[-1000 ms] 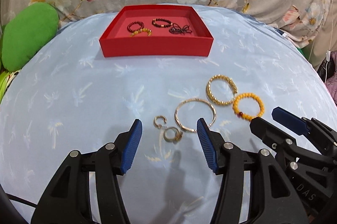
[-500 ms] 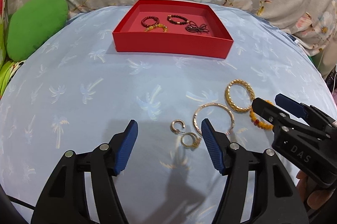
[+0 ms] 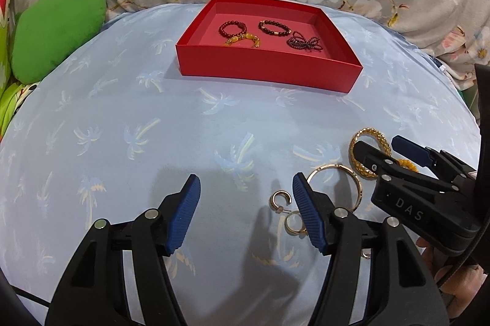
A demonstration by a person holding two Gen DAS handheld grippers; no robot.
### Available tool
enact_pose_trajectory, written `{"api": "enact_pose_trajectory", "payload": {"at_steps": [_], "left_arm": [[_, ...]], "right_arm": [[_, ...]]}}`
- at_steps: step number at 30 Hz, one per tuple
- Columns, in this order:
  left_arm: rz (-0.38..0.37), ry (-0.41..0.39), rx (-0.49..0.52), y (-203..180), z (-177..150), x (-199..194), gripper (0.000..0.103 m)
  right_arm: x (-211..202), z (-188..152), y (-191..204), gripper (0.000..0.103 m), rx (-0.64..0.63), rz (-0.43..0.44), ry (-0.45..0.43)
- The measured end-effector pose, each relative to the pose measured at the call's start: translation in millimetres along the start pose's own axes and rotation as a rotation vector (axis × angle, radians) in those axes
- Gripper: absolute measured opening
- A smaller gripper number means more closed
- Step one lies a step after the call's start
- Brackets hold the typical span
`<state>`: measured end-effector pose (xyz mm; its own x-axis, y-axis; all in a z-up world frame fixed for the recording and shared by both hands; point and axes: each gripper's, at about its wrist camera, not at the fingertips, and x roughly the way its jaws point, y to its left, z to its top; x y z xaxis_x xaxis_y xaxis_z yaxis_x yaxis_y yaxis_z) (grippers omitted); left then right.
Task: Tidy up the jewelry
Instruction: 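Move both open tools back toward the gold bangles and hoop earrings, then close the right tool on the thick twisted gold bangle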
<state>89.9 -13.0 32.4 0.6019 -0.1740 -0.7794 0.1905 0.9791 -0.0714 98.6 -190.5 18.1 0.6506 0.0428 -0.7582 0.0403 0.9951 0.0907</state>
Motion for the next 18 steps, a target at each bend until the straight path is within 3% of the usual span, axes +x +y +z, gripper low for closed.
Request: {"api": "enact_pose_trajectory", "payload": {"at_steps": [5,9,18], "left_arm": [[-0.004,0.007,-0.004,2,1,4,0.059],[-0.007,0.008,-0.007,3,1,5,0.059],[-0.014,0.011,-0.008,3,1,7,0.059]], "right_arm": [[9,0,0,0.064,0.002,-0.004,0.017],[15,-1,2,0.056,-0.006,-0.019,0.026],[4,-3,0,0.055,0.001,-0.027,-0.007]]}}
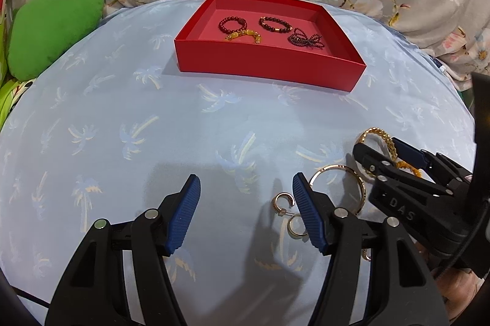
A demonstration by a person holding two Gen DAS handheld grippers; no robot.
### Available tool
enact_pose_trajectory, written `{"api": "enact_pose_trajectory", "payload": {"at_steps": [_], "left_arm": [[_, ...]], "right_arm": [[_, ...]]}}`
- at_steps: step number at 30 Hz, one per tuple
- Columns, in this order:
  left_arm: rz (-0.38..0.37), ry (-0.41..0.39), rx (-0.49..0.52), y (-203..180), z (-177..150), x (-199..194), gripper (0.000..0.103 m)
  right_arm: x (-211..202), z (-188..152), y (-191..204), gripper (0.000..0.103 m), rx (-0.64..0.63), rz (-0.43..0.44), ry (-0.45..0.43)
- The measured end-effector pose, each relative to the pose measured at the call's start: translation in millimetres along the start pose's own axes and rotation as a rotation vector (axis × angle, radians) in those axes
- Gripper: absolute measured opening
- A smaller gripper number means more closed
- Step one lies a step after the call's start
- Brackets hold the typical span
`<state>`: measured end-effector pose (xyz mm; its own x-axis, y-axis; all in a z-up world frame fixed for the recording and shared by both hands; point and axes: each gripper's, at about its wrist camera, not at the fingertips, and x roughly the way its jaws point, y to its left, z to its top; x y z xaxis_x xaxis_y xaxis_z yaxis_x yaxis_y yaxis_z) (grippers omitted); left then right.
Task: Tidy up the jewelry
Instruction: 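Close the right tool on the thick twisted gold bangle, then grasp the thin engraved gold bangle with the left tool while the right tool holds the twisted bangle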
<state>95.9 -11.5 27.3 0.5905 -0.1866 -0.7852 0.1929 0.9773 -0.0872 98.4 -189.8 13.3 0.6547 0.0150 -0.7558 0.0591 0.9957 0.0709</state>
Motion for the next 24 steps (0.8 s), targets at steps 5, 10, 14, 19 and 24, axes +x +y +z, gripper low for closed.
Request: {"api": "enact_pose_trajectory", "payload": {"at_steps": [5,10,14,19,24], "left_arm": [[-0.014,0.000,0.013,-8,1,0,0.060],[-0.051,0.007,0.045,-29,0,-2,0.063],[-0.076,0.012,0.080,-50,-1,-1,0.066],[-0.087,0.033,0.112,-71,-2,10,0.072],[-0.069,0.060,0.123,-78,-5,22,0.072]], "right_arm": [[-32,-8,-12,0.055,0.026,0.006,-0.044],[-57,-21,-24,0.055,0.035,-0.019,-0.068],[-67,-27,-40,0.055,0.074,-0.025,-0.068],[-74,-32,-51,0.056,0.097,-0.026,-0.072],[-74,-37,-52,0.056,0.102,-0.018,-0.065]]}}
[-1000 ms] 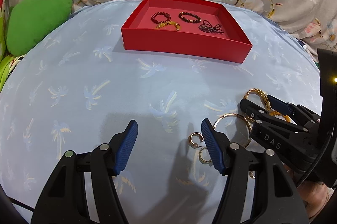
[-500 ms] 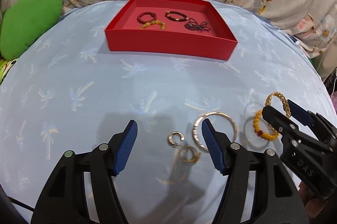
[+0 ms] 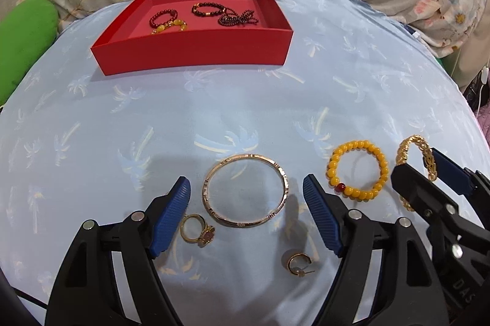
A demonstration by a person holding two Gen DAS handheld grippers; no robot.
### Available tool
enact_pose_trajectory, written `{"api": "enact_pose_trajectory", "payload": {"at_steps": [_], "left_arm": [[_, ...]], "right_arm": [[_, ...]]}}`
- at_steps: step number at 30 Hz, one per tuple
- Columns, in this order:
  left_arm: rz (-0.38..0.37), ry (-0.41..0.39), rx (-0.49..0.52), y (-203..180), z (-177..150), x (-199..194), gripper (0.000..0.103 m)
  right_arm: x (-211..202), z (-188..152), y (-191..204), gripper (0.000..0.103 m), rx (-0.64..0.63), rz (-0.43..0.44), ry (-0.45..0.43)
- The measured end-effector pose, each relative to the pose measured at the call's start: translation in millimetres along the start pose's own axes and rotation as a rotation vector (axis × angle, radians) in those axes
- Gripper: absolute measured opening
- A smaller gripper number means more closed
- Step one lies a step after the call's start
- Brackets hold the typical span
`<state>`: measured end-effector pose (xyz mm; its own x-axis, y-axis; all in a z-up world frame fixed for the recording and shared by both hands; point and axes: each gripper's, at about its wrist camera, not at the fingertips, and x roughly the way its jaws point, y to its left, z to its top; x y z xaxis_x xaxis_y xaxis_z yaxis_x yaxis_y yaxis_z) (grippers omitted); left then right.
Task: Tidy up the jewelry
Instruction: 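Grasp the thin engraved gold bangle with the left tool while the right tool holds the twisted bangle, then carry both bangles over the red box and lower them inside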
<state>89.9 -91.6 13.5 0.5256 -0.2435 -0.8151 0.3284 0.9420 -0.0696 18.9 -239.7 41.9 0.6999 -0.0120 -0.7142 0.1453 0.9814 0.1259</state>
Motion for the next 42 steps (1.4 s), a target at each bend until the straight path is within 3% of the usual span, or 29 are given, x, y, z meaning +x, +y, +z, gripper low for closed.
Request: {"api": "enact_pose_trajectory", "payload": {"at_steps": [4,10,18,32,42], "left_arm": [[0.013,0.006,-0.009,3,-3,7,0.071],[0.028,-0.007,0.015,0,-5,6,0.059],[0.020,-0.010,0.020,-3,-5,2,0.059],[0.022,-0.091,-0.006,13,2,-50,0.059],[0.031,-0.154,-0.034,38,16,-83,0.059]], "right_arm": [[3,-3,-1,0.056,0.004,0.006,0.010],[5,-3,-3,0.056,0.014,0.016,0.013],[4,-4,-3,0.056,0.021,0.022,0.014],[-24,4,25,0.056,-0.017,0.040,-0.050],[-42,29,50,0.056,-0.060,0.049,-0.120]]}}
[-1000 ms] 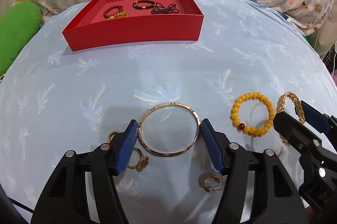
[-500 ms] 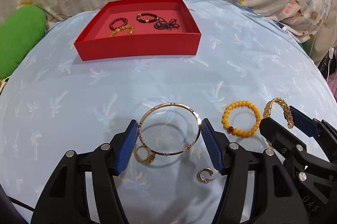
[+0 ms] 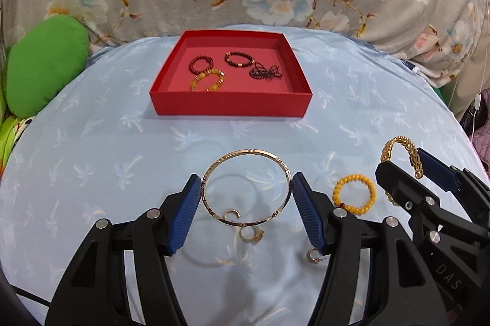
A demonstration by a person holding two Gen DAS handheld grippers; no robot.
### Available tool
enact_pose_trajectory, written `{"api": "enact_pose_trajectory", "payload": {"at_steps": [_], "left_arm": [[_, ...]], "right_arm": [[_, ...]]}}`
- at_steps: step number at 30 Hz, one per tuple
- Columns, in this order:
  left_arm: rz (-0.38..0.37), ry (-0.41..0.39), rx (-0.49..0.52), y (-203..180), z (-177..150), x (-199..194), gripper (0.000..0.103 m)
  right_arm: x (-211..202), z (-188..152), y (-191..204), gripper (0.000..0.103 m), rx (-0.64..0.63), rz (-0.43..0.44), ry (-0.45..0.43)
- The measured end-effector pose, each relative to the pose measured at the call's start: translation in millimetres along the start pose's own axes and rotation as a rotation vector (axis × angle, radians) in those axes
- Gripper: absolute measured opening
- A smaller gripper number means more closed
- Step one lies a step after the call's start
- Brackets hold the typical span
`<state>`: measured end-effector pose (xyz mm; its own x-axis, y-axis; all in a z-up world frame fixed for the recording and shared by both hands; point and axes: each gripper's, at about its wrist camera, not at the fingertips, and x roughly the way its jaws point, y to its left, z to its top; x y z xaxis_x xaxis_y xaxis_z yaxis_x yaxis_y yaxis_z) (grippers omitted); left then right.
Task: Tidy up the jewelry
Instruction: 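Carry both bangles over the red box and lower them inside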
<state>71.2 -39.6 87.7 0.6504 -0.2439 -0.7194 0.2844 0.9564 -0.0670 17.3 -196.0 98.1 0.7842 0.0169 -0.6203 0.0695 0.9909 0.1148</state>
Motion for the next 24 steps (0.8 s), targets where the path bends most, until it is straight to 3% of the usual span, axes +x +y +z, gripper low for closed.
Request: {"api": "enact_pose_trajectory", "payload": {"at_steps": [12,24], "left_arm": [[0.018,-0.053,-0.037,37,42,3,0.059],[0.048,-0.086,-0.033,55,106,56,0.059]], "right_arm": [[34,44,15,0.056,0.001,0.049,-0.005],[114,101,28,0.056,-0.025,0.049,0.016]]}}
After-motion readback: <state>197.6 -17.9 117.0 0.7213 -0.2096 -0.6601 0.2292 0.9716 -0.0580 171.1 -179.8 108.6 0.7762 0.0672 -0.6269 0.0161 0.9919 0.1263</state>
